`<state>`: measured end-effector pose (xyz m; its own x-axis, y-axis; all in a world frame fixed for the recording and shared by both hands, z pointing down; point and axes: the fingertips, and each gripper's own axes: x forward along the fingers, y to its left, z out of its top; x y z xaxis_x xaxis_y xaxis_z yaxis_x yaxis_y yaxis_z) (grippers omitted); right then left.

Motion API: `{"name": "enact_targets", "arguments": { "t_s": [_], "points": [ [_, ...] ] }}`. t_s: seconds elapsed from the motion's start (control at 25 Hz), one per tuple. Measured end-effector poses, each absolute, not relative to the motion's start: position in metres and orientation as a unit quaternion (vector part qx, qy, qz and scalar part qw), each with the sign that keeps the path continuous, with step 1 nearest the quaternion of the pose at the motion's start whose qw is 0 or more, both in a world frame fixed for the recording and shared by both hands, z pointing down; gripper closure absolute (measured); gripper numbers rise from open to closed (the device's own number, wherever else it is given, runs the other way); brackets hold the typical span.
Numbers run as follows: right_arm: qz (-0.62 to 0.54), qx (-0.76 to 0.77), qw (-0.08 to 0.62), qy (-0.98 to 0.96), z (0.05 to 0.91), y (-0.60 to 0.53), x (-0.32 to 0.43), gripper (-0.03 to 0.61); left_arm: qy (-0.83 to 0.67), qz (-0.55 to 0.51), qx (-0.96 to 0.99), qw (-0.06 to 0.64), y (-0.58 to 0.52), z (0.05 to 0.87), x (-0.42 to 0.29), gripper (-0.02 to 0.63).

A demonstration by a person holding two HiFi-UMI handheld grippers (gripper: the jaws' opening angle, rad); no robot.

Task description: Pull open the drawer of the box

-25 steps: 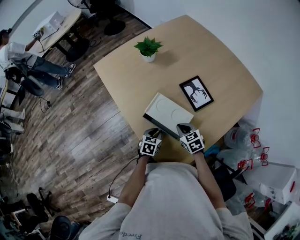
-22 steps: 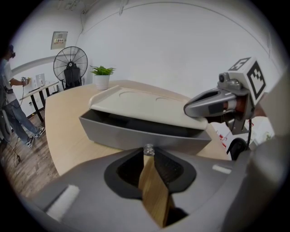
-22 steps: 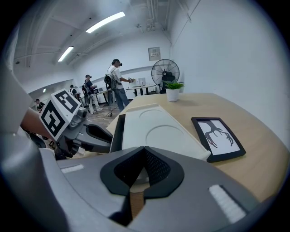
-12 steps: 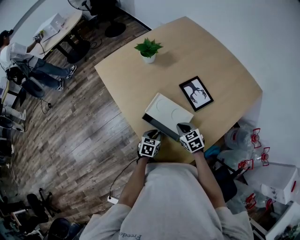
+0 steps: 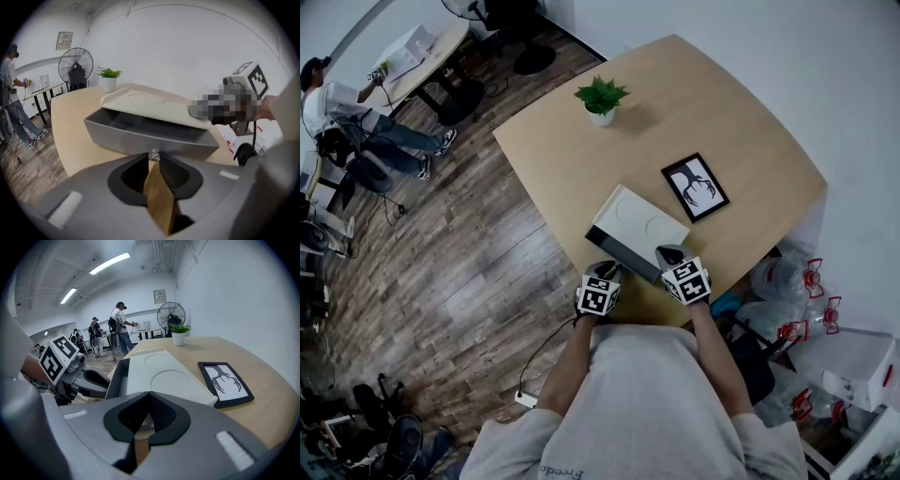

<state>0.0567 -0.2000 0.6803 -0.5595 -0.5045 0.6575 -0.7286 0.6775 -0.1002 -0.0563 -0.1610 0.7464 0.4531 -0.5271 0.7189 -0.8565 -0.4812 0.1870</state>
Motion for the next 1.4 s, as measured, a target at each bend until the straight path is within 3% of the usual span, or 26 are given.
{"name": "enact_targets", "arguments": {
  "t_s": [1.4],
  "points": [
    [0.179, 0.358, 0.302, -0.865, 0.681, -0.201, 0.057, 0.577, -0.43, 0.295, 0.803, 0.289, -0.145, 0.749, -0.069, 0.485]
  ]
}}
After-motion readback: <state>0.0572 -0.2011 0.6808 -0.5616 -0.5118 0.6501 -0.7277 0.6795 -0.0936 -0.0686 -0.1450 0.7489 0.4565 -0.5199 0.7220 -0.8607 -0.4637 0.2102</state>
